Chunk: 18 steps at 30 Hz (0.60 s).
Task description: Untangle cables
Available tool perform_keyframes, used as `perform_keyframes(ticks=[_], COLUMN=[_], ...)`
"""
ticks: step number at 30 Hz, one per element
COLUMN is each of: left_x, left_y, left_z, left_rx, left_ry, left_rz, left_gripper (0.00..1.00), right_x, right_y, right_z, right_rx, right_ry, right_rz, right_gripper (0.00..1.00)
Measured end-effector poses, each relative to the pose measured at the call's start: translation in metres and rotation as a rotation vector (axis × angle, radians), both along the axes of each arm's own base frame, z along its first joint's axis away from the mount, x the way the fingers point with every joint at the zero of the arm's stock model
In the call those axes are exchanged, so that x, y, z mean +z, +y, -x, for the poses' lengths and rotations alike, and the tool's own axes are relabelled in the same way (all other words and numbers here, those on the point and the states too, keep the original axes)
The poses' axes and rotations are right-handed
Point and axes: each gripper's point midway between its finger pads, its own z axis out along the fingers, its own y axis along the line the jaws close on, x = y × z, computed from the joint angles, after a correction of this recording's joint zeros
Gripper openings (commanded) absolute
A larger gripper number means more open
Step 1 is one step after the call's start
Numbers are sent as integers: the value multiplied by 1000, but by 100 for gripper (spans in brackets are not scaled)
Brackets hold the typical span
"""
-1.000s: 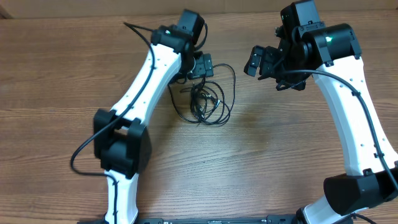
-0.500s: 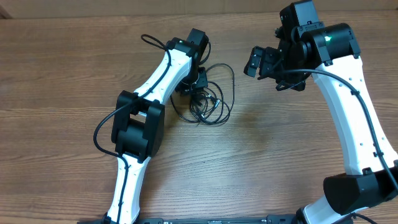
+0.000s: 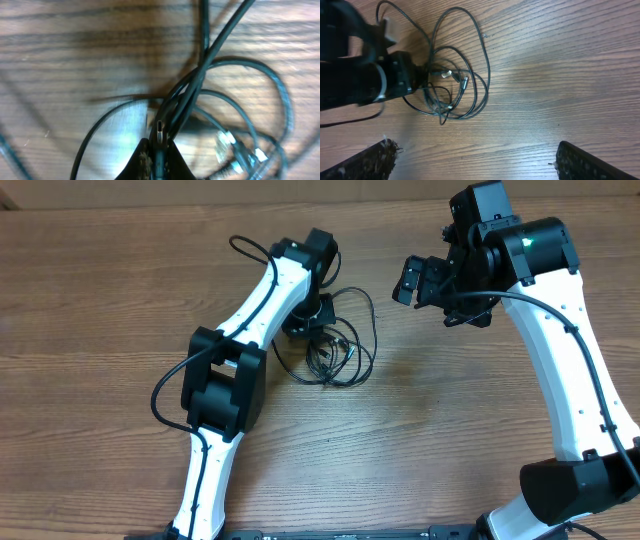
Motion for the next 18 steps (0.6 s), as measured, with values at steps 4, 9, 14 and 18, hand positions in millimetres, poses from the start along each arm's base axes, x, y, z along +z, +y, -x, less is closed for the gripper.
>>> perform_keyframes(ticks=[4, 9, 14, 18], left_x=[49, 177, 197, 206], left_y=[-17, -41, -58, -76], left_z=[-17, -28, -1, 15], left_rx=[-2, 30, 143, 216], left_ry=[-73, -303, -171, -40], left_rz=[89, 311, 461, 585], left_gripper=[4, 4, 4, 4], right_x=[1, 9, 15, 8], right_y=[4, 50, 102, 123], right_z=[-2, 5, 18, 19], right_rx=[9, 204, 368, 420], right_ry=[-9, -54, -104, -116], right_rz=[-12, -103, -149, -143], right_gripper=[100, 100, 100, 93])
